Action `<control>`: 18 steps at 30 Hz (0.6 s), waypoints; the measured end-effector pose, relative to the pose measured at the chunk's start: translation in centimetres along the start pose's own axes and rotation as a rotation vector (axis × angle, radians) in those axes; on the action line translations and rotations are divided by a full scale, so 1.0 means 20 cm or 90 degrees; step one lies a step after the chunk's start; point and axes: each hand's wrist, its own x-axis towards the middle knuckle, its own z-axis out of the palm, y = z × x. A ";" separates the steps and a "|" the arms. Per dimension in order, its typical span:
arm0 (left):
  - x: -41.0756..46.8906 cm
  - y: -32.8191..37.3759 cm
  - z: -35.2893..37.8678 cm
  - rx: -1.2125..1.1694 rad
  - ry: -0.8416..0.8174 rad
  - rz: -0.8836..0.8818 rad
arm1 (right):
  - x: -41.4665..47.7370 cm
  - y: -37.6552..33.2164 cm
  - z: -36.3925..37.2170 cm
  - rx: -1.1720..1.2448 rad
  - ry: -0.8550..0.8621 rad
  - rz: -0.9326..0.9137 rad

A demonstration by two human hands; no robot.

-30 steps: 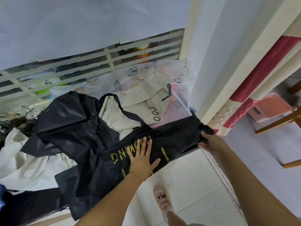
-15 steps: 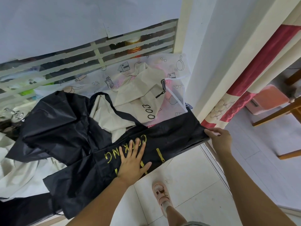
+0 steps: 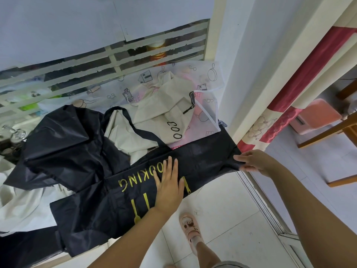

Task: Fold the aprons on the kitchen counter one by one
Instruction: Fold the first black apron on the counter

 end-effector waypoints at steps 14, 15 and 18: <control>0.01 -0.15 0.08 0.143 -0.082 -0.002 | 0.03 -0.10 -0.15 -0.152 -0.178 -0.083; 0.01 -0.15 0.08 0.144 -0.093 -0.003 | 0.04 -0.08 -0.16 -0.244 -0.121 -0.116; 0.02 -0.14 0.08 0.142 -0.118 -0.014 | 0.08 0.01 -0.11 -0.338 0.106 -0.188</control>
